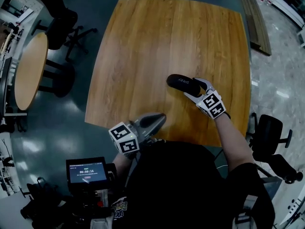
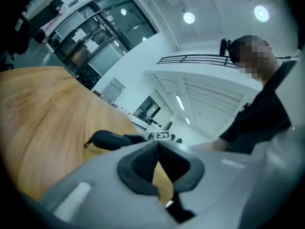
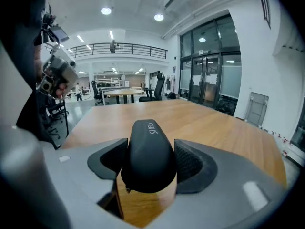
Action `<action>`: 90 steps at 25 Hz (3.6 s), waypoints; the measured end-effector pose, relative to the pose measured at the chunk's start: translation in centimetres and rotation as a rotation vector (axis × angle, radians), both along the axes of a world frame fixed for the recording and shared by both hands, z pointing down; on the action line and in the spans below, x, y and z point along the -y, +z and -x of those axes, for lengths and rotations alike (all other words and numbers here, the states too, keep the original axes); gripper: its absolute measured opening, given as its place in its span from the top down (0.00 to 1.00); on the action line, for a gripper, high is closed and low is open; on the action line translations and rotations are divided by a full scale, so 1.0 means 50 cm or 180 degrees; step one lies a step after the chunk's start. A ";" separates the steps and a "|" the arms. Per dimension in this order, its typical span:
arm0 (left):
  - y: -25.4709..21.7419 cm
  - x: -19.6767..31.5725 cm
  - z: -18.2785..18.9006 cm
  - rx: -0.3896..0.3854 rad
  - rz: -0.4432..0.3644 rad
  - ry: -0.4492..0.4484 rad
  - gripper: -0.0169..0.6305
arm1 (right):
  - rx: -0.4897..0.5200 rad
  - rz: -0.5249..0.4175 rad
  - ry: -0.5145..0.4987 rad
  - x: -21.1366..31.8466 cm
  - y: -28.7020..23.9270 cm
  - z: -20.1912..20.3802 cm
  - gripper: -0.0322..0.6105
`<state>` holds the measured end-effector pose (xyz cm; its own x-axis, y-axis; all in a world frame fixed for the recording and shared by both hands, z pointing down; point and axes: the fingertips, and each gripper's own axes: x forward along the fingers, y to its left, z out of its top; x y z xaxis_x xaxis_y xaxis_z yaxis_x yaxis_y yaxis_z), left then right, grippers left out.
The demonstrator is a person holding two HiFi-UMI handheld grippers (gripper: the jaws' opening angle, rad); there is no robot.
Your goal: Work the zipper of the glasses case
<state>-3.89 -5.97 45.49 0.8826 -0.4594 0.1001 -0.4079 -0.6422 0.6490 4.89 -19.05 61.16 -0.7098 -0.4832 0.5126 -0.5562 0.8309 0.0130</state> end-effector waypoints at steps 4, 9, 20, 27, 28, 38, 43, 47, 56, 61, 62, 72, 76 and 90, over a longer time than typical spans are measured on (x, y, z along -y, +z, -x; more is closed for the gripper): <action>0.030 -0.034 0.000 0.0303 -0.0022 0.0150 0.98 | -0.0113 0.0086 -0.0154 0.030 0.045 0.014 0.47; 0.050 -0.040 0.040 0.0320 0.0135 0.0004 0.98 | -0.0340 0.0096 -0.0497 0.039 0.076 0.041 0.47; 0.061 -0.042 0.074 0.0274 0.0244 0.0145 0.98 | -0.0509 0.0126 -0.0575 0.016 0.093 0.040 0.33; 0.058 -0.014 0.104 0.0067 0.0196 0.0300 0.98 | 0.0422 -0.0154 0.0491 -0.005 -0.092 -0.003 0.94; 0.054 -0.012 0.105 0.0035 0.0203 0.0287 0.98 | 0.0716 -0.0138 0.0742 -0.021 -0.128 -0.017 0.94; 0.035 -0.038 0.036 0.0017 -0.0075 0.0476 0.98 | 0.2027 -0.0030 0.1745 -0.273 -0.347 0.005 0.94; -0.015 -0.091 0.003 0.0018 -0.0291 0.0444 0.98 | 0.1945 0.0012 0.1413 -0.358 -0.364 0.073 0.94; -0.018 -0.188 -0.055 0.0045 -0.0324 0.0375 0.98 | 0.1954 0.0033 0.1170 -0.451 -0.365 0.049 0.94; 0.016 -0.396 -0.127 0.0157 -0.0201 0.0145 0.98 | 0.2072 0.0195 0.1014 -0.635 -0.342 -0.019 0.94; 0.024 -0.464 -0.140 0.0213 -0.0214 0.0064 0.98 | 0.2084 0.0259 0.0919 -0.704 -0.331 -0.026 0.94; 0.023 -0.470 -0.138 0.0220 -0.0214 0.0052 0.98 | 0.2091 0.0252 0.0923 -0.710 -0.332 -0.027 0.94; 0.008 -0.487 -0.124 0.0288 -0.0359 0.0003 0.98 | 0.2182 0.0212 0.1001 -0.726 -0.346 -0.034 0.94; 0.005 -0.486 -0.123 0.0274 -0.0390 -0.0013 0.98 | 0.2169 0.0184 0.1011 -0.727 -0.349 -0.038 0.94; 0.003 -0.499 -0.098 0.0253 -0.0398 -0.0061 0.98 | 0.2125 0.0171 0.0917 -0.741 -0.352 -0.005 0.94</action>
<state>0.98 18.96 45.64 0.8651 -0.4893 0.1103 -0.4677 -0.7076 0.5297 5.11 18.02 43.56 -0.7278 -0.6844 0.0430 -0.6282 0.6402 -0.4421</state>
